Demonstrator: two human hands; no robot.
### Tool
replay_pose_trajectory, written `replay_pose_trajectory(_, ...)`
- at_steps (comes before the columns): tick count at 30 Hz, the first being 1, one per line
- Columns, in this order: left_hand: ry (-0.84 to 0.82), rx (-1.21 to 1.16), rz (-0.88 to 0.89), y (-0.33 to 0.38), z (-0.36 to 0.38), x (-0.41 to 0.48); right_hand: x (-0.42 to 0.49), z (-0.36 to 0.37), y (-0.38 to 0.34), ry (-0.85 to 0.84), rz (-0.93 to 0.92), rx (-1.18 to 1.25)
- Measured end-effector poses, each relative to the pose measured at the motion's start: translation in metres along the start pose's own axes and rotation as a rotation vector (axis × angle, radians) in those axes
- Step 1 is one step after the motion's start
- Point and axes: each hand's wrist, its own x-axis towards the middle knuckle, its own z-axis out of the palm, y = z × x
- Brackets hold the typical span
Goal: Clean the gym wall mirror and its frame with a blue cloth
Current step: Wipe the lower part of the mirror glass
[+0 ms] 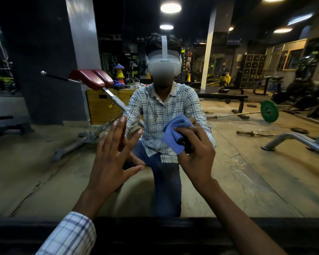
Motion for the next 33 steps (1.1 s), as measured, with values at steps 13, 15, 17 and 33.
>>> replay_pose_trajectory(13, -0.013, 0.034, -0.017, -0.031, -0.010, -0.025, -0.075, 0.020, -0.002, -0.520, -0.349, -0.117)
replay_pose_trajectory(15, -0.031, 0.038, -0.025, -0.036, -0.013, -0.027, -0.048, 0.014, -0.005, -0.425, -0.311, -0.106)
replay_pose_trajectory(17, -0.036, 0.028, -0.043, -0.040, -0.015, -0.030, -0.010, 0.006, -0.011, -0.187, -0.180, -0.103)
replay_pose_trajectory(33, -0.081, 0.053, -0.071, -0.064, -0.025, -0.042, 0.018, 0.041, -0.050, -0.068, -0.131, -0.012)
